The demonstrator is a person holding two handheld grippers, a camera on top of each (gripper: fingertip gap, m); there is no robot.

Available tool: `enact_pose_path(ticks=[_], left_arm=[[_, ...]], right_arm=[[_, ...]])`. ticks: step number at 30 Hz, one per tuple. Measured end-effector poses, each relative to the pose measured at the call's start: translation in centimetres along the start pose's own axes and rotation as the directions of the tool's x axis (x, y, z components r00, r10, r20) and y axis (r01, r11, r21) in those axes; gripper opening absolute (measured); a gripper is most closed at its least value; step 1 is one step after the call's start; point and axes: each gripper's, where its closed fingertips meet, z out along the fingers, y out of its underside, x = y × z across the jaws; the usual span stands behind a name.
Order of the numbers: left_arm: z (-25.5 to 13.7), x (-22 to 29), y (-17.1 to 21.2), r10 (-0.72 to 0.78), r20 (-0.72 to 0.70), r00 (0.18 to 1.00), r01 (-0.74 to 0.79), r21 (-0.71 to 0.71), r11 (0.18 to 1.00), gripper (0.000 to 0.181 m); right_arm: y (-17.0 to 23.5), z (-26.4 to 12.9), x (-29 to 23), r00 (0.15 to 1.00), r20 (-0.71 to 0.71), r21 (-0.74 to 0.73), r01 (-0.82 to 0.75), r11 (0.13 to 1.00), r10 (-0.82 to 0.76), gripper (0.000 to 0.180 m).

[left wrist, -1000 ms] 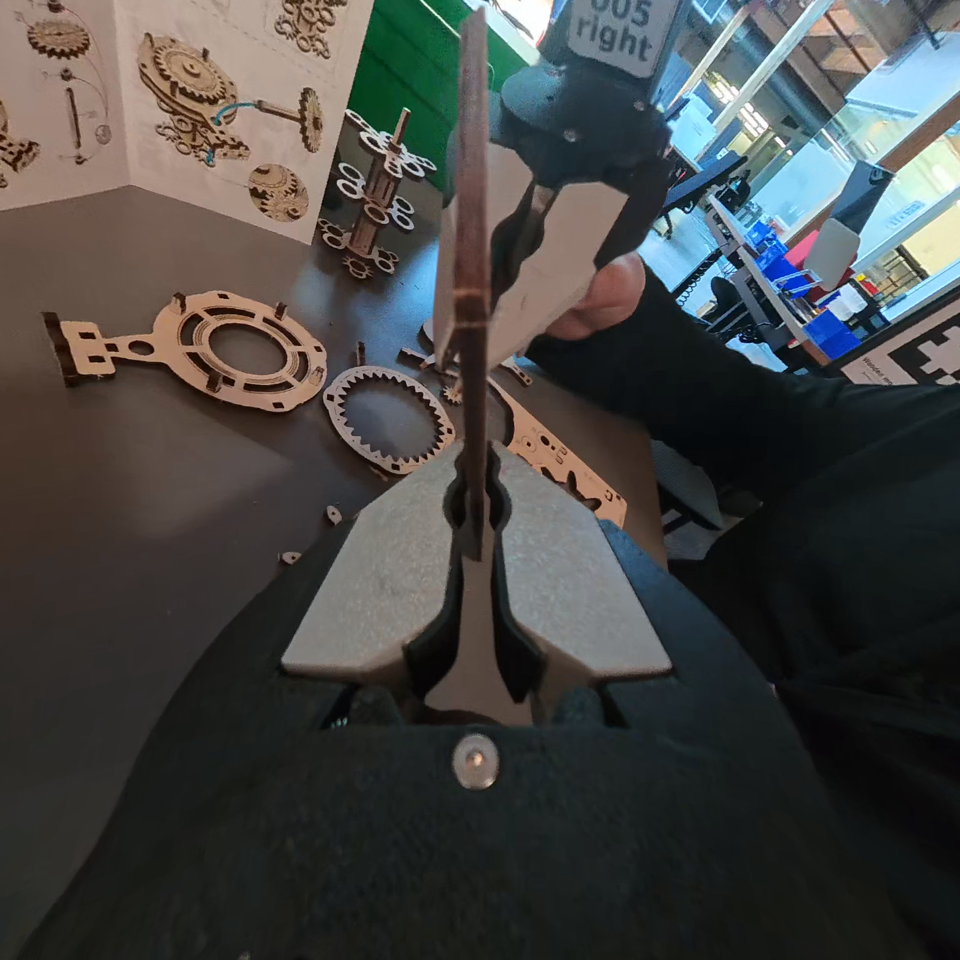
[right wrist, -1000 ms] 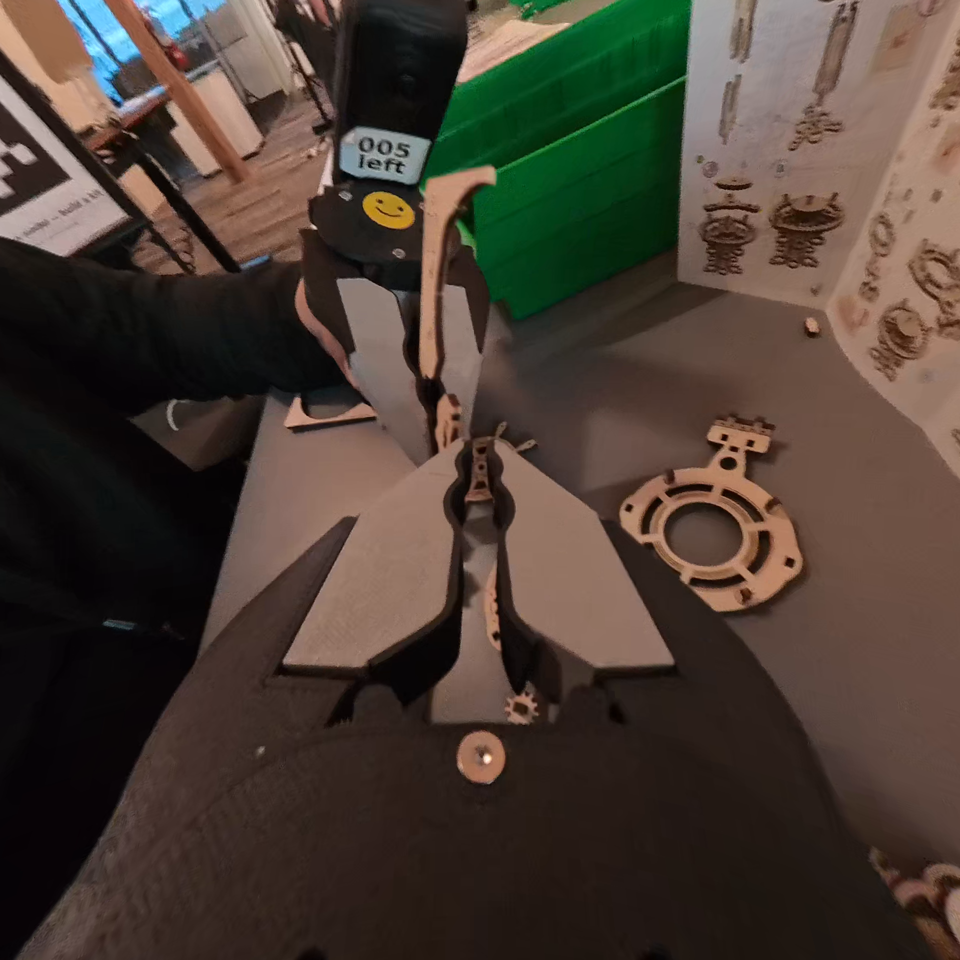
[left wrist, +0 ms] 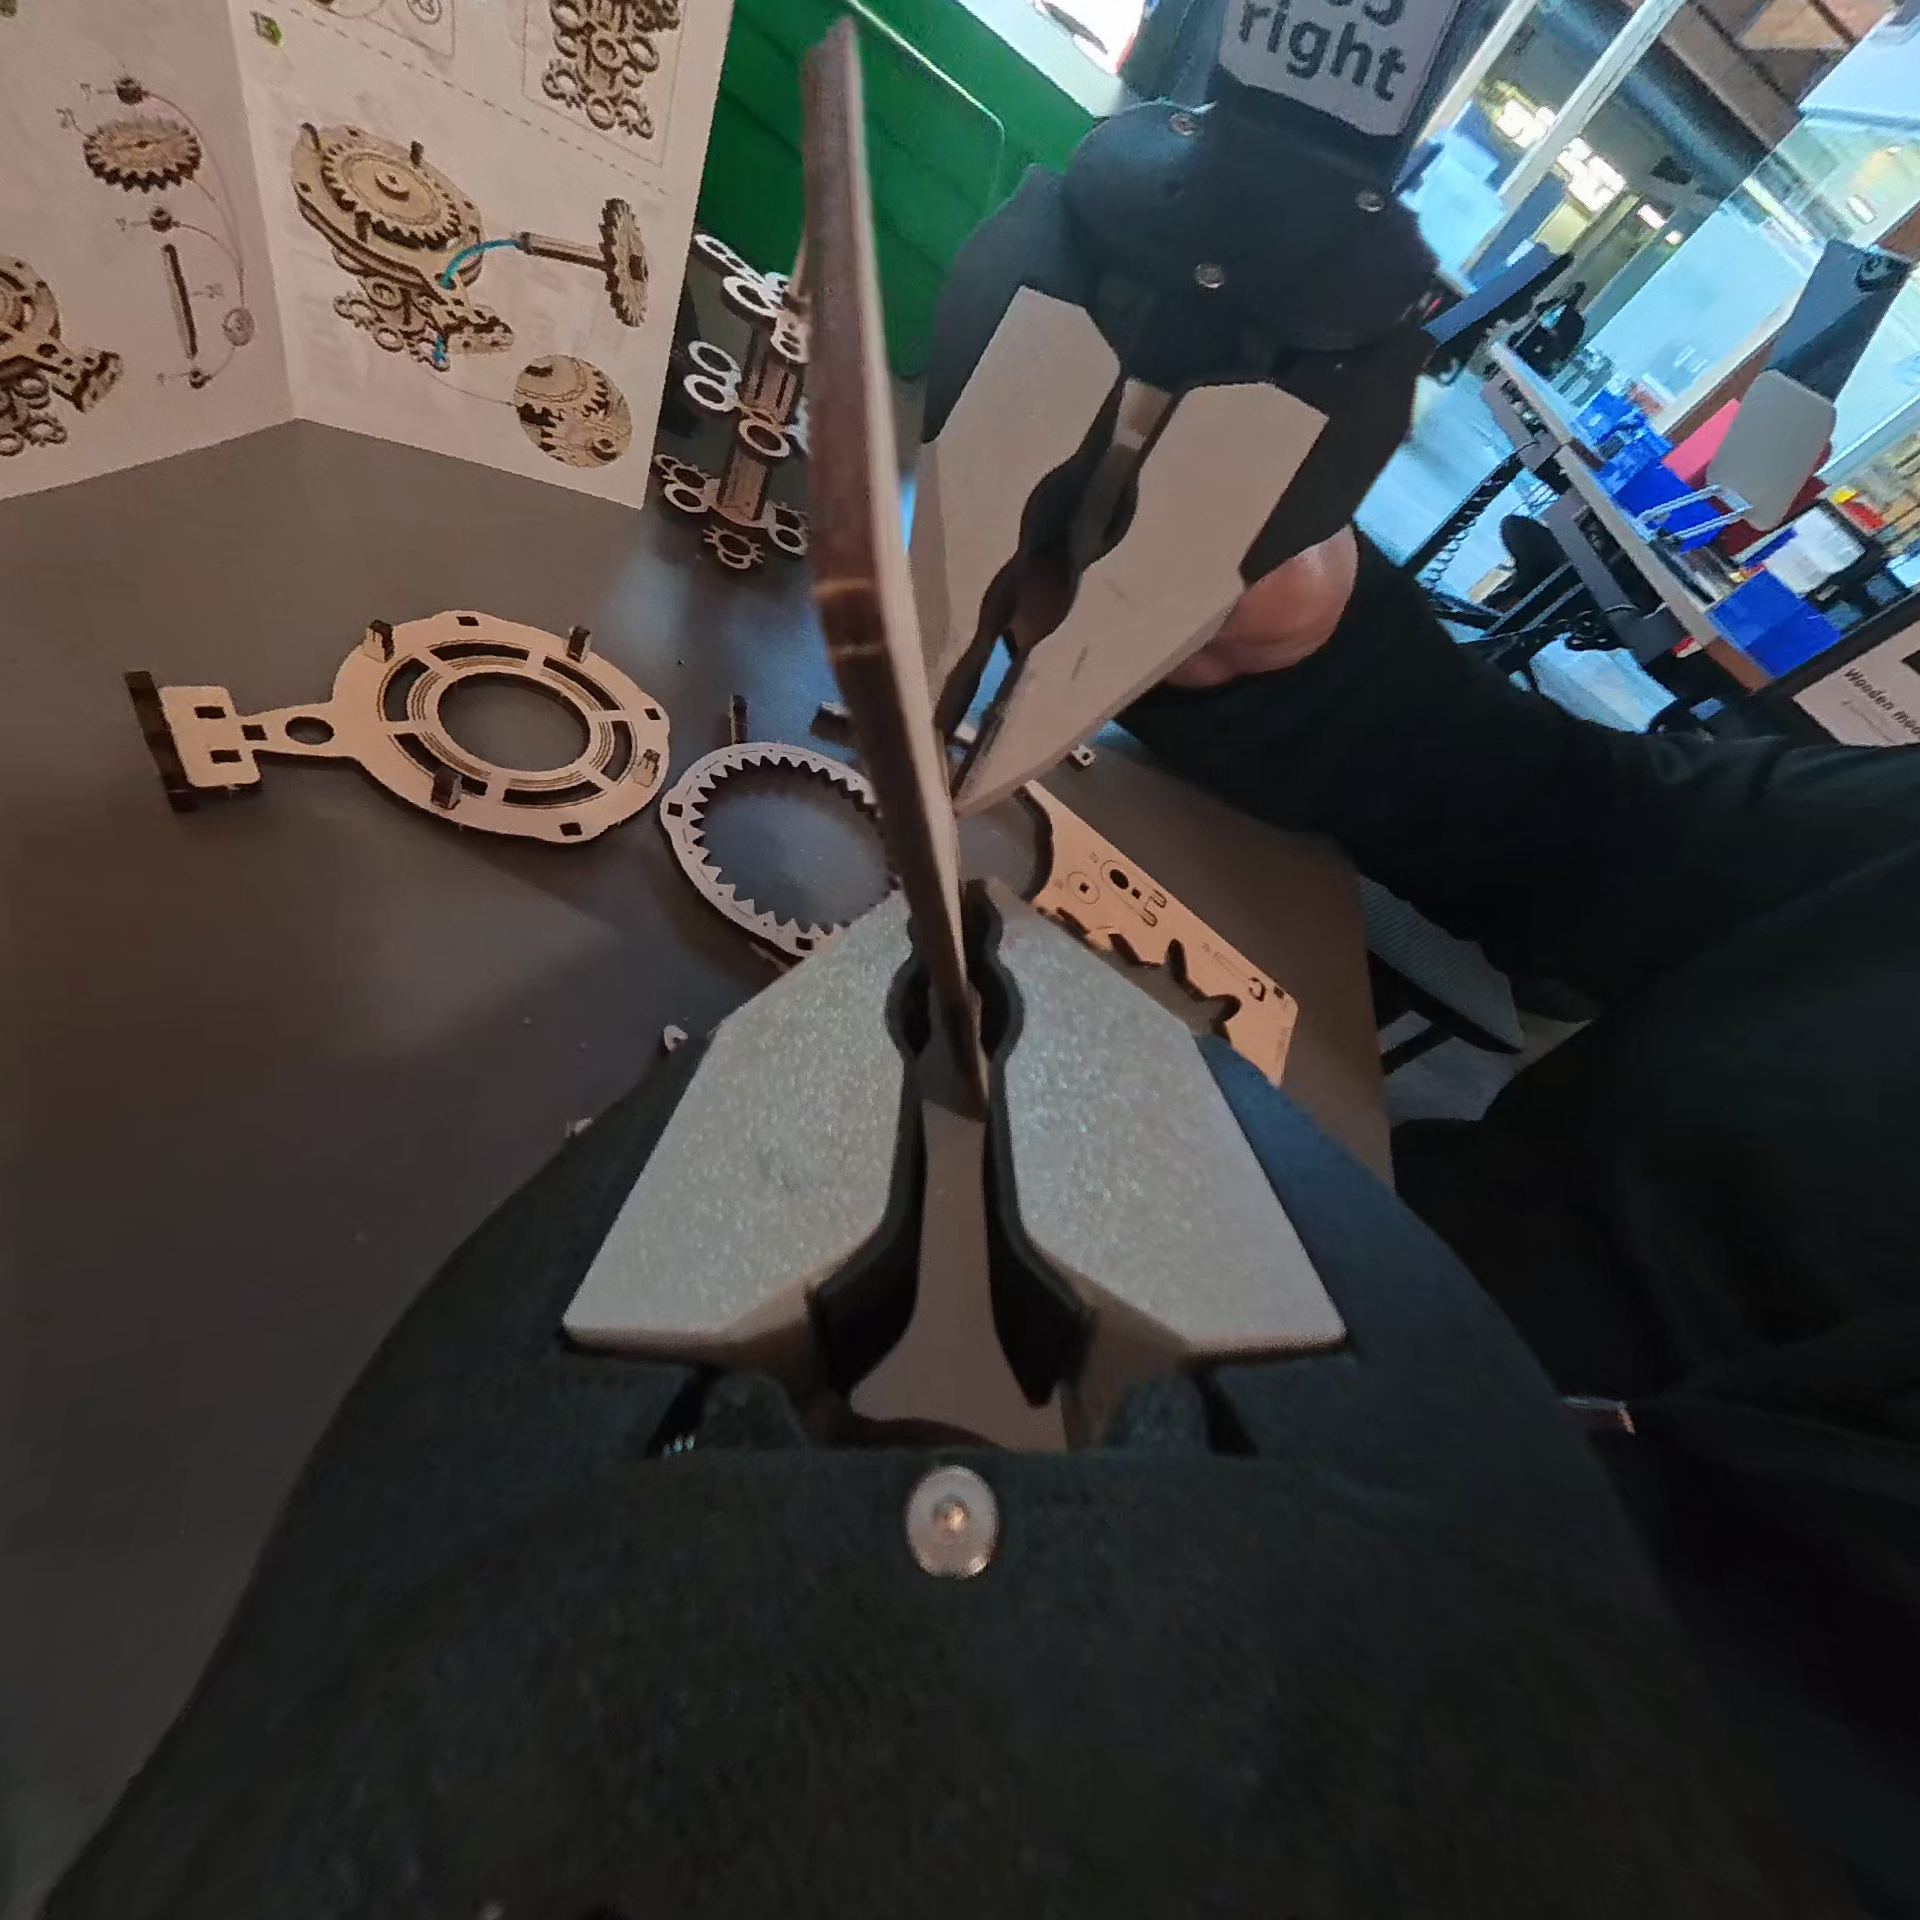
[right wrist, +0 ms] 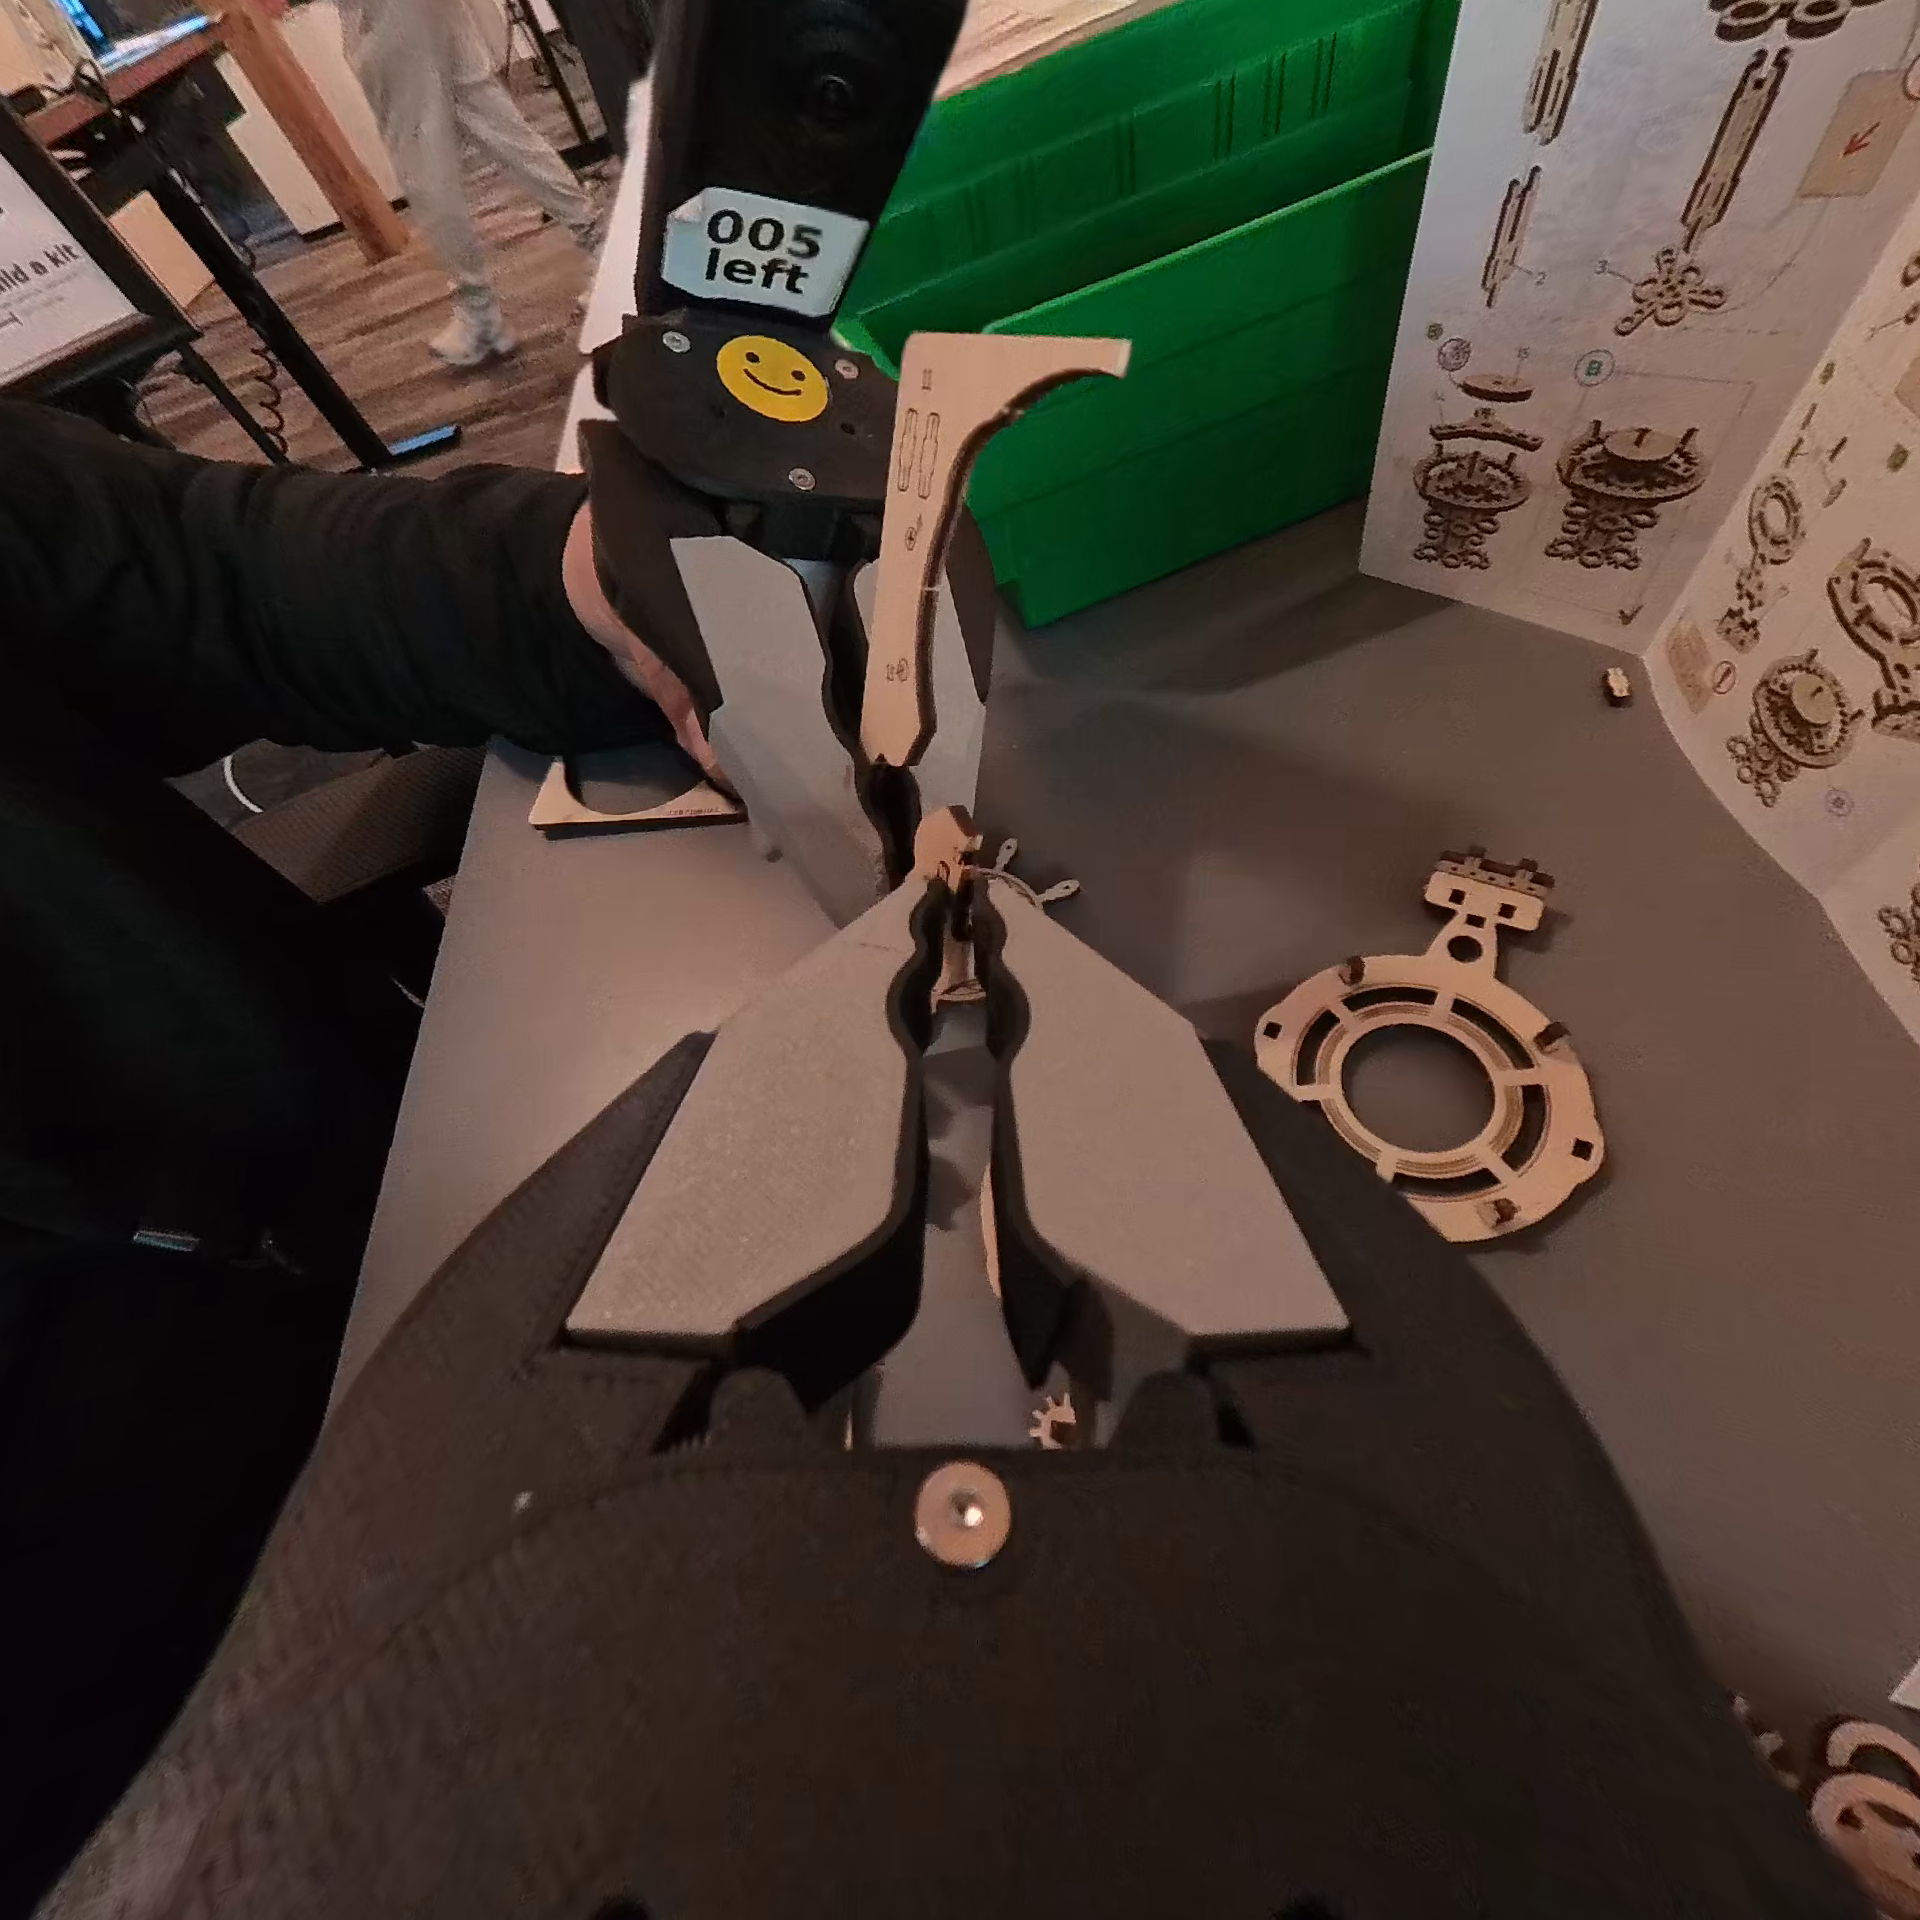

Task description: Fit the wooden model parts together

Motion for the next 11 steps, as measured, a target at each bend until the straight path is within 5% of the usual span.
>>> enact_pose_path(ticks=[11], left_arm=[[0.1, -0.9, 0.7, 0.104, 0.134, 0.986, -0.095, -0.075, 0.993, 0.005]], right_arm=[[0.9, 1.2, 1.5, 0.959, -0.241, -0.125, 0.123, 0.985, -0.150, 0.000]])
